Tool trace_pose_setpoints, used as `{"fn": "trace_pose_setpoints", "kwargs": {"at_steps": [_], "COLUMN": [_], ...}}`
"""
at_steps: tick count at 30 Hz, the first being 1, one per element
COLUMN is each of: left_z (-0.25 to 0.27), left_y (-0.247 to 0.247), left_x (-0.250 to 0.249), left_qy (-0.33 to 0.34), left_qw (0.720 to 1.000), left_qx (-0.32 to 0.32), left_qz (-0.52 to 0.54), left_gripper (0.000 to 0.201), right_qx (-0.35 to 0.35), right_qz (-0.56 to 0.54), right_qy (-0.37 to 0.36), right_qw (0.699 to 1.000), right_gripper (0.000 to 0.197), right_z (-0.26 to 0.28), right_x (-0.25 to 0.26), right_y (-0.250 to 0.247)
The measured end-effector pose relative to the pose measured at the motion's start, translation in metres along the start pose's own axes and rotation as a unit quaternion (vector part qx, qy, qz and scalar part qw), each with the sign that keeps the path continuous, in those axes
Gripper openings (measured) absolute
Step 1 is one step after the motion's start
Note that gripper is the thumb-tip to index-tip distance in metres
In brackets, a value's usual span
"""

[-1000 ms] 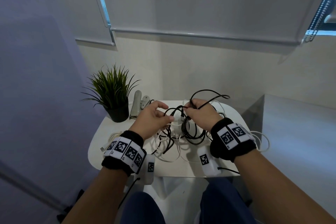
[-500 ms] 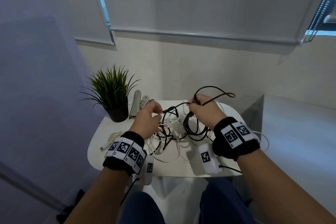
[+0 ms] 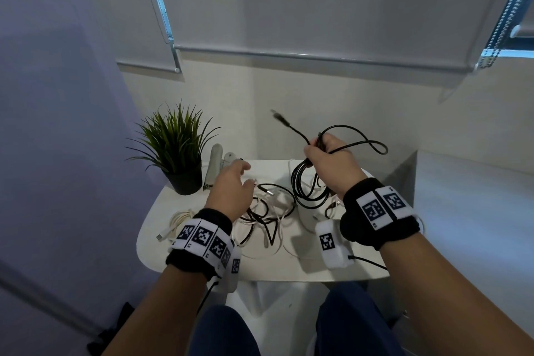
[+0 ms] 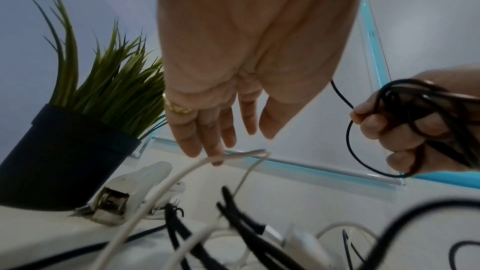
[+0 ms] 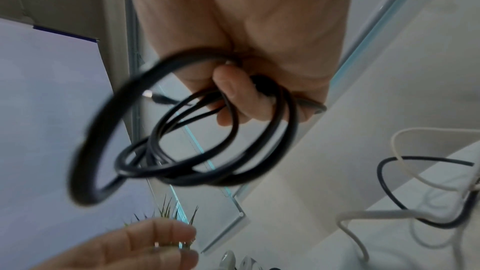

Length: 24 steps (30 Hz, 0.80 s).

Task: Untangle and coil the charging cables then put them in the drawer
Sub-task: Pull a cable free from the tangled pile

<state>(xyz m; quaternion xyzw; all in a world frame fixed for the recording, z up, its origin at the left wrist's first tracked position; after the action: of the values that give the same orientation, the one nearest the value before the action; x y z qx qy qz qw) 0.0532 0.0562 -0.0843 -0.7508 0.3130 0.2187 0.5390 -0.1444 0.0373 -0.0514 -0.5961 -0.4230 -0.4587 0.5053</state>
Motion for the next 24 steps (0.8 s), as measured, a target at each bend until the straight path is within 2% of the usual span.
{"fn": "trace_pose_setpoints", "kwargs": {"at_steps": [4,6,8,12,15,17,19,21,24], "left_z": [0.003,0.003,0.004,0.009,0.011,0.011,0.011,0.008,0.004], "left_y": [-0.011,-0.016,-0.016,-0.010,-0.004,-0.002,-0.001,-0.001,-0.007], "left_x": [-0.024,-0.034,-0.042,-0.053,-0.053,-0.050,-0.048,-0.048,-0.050], "left_qy": [0.059,0.069,0.082,0.079,0.073,0.073,0.069,0.073,0.076], "left_qw": [0.987,0.975,0.969,0.970,0.967,0.969,0.970,0.976,0.983], "left_qx": [-0.080,-0.096,-0.051,0.036,0.102,0.129,0.131,0.089,0.020], "left_qz": [0.126,0.190,0.228,0.227,0.222,0.199,0.194,0.184,0.166], "left_gripper": [0.030,0.032,0.038,0.052,0.059,0.050,0.031,0.010,0.005], "right_qx": [0.026,0.052,0.074,0.085,0.084,0.093,0.117,0.166,0.231], "right_qz": [0.014,0.041,0.085,0.134,0.138,0.119,0.065,0.029,0.051], "right_qy": [-0.003,-0.009,-0.015,-0.030,-0.038,-0.040,-0.028,-0.010,0.012], "right_qw": [1.000,0.998,0.993,0.987,0.986,0.988,0.991,0.986,0.972], "right_gripper": [0.020,0.017,0.017,0.044,0.046,0.043,0.036,0.031,0.032], "right_z": [0.001,0.004,0.007,0.011,0.012,0.012,0.014,0.017,0.021], "right_x": [0.000,0.000,0.001,0.003,0.007,0.008,0.009,0.010,0.011], "right_y": [0.002,0.004,0.006,0.008,0.009,0.010,0.009,0.008,0.007]}}
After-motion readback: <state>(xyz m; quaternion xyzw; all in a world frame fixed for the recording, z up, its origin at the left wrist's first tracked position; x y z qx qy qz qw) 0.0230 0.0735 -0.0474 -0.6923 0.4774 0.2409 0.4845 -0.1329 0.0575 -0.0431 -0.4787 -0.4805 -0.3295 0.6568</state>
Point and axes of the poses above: each hand's wrist, its own z-axis away from the middle knuckle, its own y-axis out of the palm, x = y × z, the point moved 2 cm from there along -z, towards the middle knuckle, and after that the axes turned 8 degrees about y, right-handed, at the moved point
